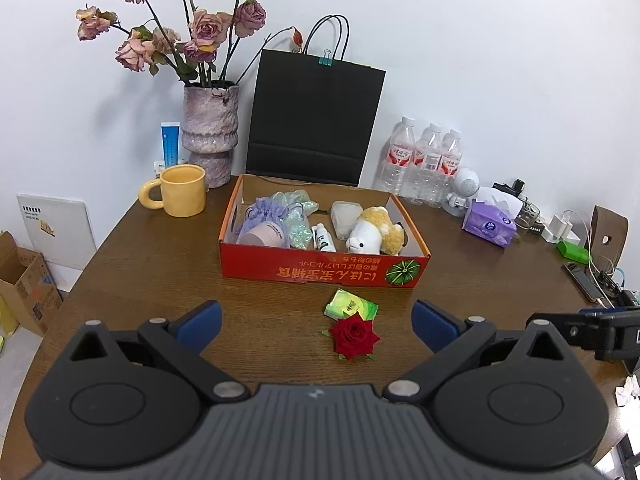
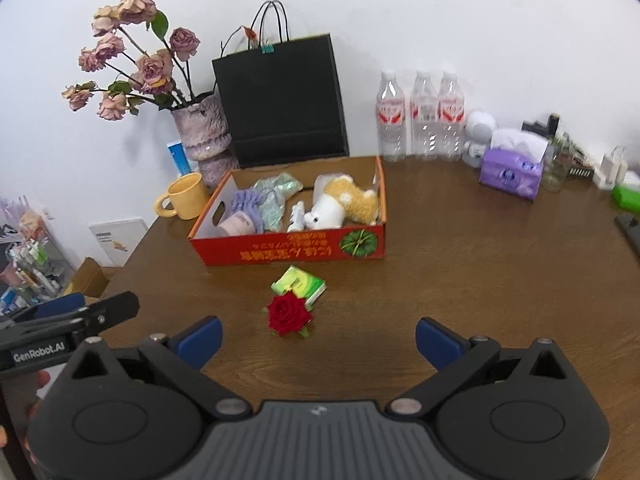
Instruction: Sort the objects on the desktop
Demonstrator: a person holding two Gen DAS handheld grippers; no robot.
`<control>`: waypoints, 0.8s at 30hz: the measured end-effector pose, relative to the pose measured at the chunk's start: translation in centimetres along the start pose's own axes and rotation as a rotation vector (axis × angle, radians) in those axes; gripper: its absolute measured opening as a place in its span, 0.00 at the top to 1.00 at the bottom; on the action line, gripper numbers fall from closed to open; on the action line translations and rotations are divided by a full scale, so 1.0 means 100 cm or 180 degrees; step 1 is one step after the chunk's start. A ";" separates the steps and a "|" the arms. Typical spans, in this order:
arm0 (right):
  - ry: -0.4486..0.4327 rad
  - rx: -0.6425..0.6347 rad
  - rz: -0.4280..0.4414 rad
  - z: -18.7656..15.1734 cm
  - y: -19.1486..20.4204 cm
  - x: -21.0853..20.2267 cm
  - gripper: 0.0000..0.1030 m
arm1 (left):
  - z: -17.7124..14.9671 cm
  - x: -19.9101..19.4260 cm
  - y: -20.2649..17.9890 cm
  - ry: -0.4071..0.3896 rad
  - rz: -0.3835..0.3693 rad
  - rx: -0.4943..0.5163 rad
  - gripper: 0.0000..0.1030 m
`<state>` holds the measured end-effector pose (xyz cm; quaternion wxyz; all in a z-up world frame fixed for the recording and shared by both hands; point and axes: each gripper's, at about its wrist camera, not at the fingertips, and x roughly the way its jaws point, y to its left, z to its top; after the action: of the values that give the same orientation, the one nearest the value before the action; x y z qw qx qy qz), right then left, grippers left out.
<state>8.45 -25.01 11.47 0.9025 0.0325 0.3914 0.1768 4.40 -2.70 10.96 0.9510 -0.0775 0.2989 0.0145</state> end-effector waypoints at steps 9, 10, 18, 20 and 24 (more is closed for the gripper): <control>-0.0071 -0.0156 0.0083 -0.003 0.012 0.001 0.00 | 0.002 0.000 -0.003 -0.0023 -0.0018 0.0038 0.00; -0.0087 -0.0178 0.0068 -0.003 0.013 0.001 0.00 | 0.002 0.002 -0.003 -0.0015 -0.0021 0.0037 0.00; -0.0174 -0.0224 0.0038 -0.001 0.013 0.004 0.00 | 0.006 0.009 -0.001 -0.0019 -0.0045 0.0011 0.00; -0.0180 -0.0225 0.0060 0.000 0.012 0.005 0.00 | 0.008 0.010 0.000 -0.0031 -0.0028 0.0011 0.00; -0.0186 -0.0205 0.0129 0.003 0.010 0.007 0.00 | 0.010 0.014 0.000 -0.0016 -0.0008 0.0010 0.00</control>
<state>8.86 -23.85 11.42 0.9103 0.0165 0.3583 0.2066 6.16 -2.62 10.97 0.9519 -0.0764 0.2964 0.0130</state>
